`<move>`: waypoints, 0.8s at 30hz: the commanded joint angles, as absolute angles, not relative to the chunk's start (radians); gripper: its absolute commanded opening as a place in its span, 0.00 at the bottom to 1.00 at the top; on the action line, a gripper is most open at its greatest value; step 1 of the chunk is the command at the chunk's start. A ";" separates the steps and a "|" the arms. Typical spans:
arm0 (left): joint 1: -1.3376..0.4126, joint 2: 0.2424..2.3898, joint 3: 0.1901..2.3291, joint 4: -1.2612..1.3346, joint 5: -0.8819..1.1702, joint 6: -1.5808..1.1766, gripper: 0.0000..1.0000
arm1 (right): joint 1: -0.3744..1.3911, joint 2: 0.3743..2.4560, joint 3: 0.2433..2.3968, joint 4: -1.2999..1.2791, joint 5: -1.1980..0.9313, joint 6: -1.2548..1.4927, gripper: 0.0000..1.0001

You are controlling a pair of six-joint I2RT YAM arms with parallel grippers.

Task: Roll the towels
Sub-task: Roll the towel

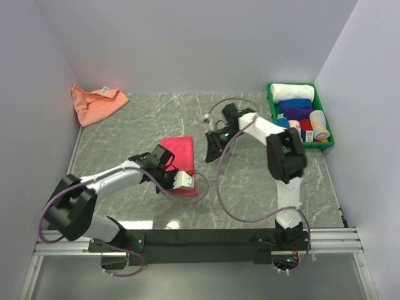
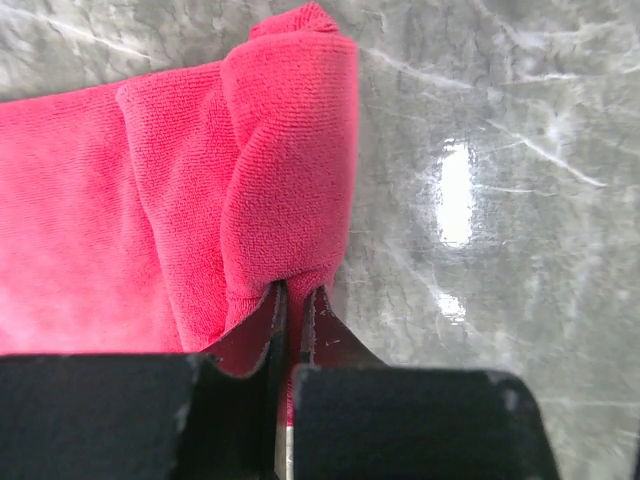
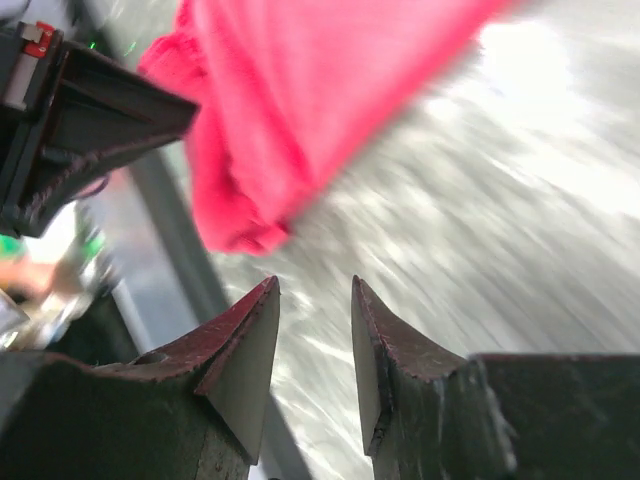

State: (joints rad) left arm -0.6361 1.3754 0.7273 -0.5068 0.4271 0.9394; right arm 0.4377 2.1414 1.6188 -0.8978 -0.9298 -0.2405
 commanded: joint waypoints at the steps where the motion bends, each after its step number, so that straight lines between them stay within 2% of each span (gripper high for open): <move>1: -0.608 1.520 0.765 -0.762 0.511 0.927 0.01 | 0.329 1.961 1.531 -0.855 -0.795 -0.256 0.42; 4: -0.566 1.641 0.856 -0.820 0.543 0.931 0.01 | 0.240 1.777 1.357 -0.711 -0.704 -0.175 0.40; 8: -0.499 1.807 1.013 -0.960 0.594 0.956 0.01 | 0.180 1.577 1.207 -0.724 -0.640 -0.208 0.39; 12: -0.437 1.994 1.144 -1.064 0.638 0.979 0.01 | 0.201 1.360 1.122 -0.741 -0.603 -0.277 0.39; 14: -0.425 2.048 1.211 -1.100 0.641 0.988 0.01 | 0.241 1.303 1.086 -0.753 -0.575 -0.290 0.39; 18: -0.397 2.175 1.308 -1.146 0.643 0.977 0.01 | 0.465 1.186 0.954 -0.752 -0.497 -0.328 0.39; 24: -0.384 2.287 1.425 -1.195 0.617 0.969 0.01 | 0.699 1.296 1.050 -0.644 -0.287 -0.385 0.42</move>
